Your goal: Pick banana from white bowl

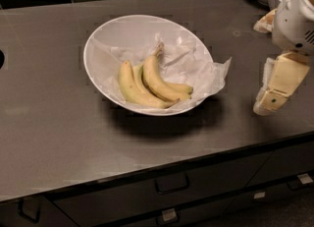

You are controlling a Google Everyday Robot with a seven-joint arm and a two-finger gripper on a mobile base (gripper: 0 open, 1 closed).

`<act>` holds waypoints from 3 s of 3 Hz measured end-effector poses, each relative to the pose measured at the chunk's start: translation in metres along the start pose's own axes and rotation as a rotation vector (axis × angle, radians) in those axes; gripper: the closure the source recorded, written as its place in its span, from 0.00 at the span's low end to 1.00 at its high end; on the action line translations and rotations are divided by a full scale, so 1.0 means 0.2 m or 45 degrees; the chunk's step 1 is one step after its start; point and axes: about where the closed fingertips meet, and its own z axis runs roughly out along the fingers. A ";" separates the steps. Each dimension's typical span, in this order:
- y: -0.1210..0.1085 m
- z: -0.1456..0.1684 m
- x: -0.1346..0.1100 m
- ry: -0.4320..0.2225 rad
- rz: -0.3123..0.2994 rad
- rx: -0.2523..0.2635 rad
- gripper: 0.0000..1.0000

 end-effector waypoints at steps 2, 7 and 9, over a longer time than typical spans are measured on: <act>-0.05 0.22 -0.16 -0.141 0.062 -0.071 0.00; -0.12 0.23 -0.57 -0.322 0.023 -0.063 0.00; -0.11 0.38 -0.74 -0.365 0.074 -0.141 0.00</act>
Offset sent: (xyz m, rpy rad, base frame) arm 0.0460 0.0538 -0.0511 0.2032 0.0677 -0.0155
